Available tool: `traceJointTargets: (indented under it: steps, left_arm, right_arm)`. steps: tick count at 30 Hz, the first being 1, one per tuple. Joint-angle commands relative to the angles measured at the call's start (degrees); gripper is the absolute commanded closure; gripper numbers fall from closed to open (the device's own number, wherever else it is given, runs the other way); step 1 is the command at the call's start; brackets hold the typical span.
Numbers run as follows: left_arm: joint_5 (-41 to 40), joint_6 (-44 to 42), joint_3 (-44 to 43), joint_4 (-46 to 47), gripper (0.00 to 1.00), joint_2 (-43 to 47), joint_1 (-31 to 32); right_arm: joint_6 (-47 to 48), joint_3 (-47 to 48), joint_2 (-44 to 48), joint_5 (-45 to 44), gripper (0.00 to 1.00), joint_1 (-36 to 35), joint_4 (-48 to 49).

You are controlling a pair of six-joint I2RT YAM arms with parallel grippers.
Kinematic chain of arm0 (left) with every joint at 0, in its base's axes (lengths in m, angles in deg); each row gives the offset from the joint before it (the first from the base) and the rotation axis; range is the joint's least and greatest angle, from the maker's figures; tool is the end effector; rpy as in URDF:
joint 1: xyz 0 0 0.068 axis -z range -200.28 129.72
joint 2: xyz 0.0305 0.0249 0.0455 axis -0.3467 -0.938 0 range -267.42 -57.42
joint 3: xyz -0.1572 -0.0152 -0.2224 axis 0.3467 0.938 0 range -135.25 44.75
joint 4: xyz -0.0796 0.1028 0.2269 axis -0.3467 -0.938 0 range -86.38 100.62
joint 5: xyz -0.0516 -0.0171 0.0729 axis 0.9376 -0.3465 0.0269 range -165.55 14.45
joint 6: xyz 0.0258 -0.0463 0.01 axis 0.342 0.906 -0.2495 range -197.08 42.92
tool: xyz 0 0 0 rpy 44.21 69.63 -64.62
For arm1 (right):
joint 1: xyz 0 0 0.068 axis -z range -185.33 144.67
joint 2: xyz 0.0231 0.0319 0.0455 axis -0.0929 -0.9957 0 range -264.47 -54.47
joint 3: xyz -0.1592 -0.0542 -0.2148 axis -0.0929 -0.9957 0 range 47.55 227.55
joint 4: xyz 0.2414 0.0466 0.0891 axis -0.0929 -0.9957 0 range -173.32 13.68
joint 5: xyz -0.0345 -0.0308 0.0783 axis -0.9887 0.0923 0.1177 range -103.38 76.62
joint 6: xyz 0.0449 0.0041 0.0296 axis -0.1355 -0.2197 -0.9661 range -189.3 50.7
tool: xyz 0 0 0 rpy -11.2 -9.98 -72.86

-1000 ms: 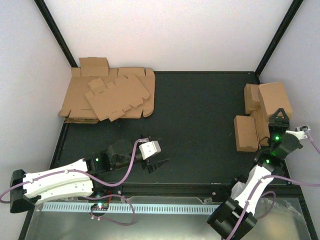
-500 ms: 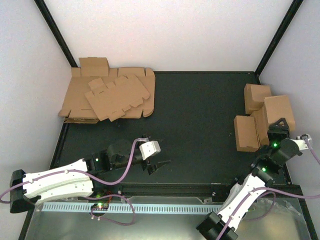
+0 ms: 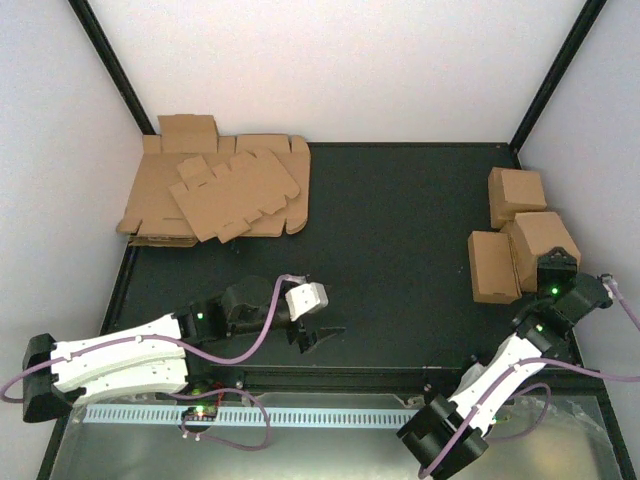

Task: Fold the paper box

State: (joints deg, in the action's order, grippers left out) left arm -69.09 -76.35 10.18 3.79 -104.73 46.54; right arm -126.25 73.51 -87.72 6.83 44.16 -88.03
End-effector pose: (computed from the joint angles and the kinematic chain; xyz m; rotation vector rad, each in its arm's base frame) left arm 0.0737 -0.1821 0.2754 1.1657 1.6446 -0.8847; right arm 0.1079 -0.1072 0.2517 1.3686 1.3228 0.4233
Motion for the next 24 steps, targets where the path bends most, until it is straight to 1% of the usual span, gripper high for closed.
traceJointTargets:
  steps: [1, 4, 8, 16, 24]
  left_arm:
    - [0.82, 0.76, -2.22, -1.31, 0.01, 0.69, -0.13]
    - [0.41, 0.68, -2.09, -2.07, 0.01, 1.19, -0.12]
    - [0.31, 0.83, -1.75, -2.40, 0.01, 1.73, -0.12]
    - [0.01, 0.59, -1.31, -3.10, 0.01, 2.93, -0.12]
    - [-0.10, 0.76, -0.24, -1.80, 0.01, 3.71, -0.12]
  right_arm:
    - [-1.61, -0.22, 0.10, 3.57, 0.72, 0.62, 3.98]
    - [-2.64, 1.19, 0.53, 5.01, 0.72, 0.81, 3.89]
    - [-3.25, 2.99, 0.15, 2.78, 0.72, 0.91, 4.46]
    - [-4.39, 3.85, -6.78, 1.47, 0.72, 1.65, 9.87]
    - [-5.02, 2.73, -13.68, 3.31, 0.72, 3.26, 16.75]
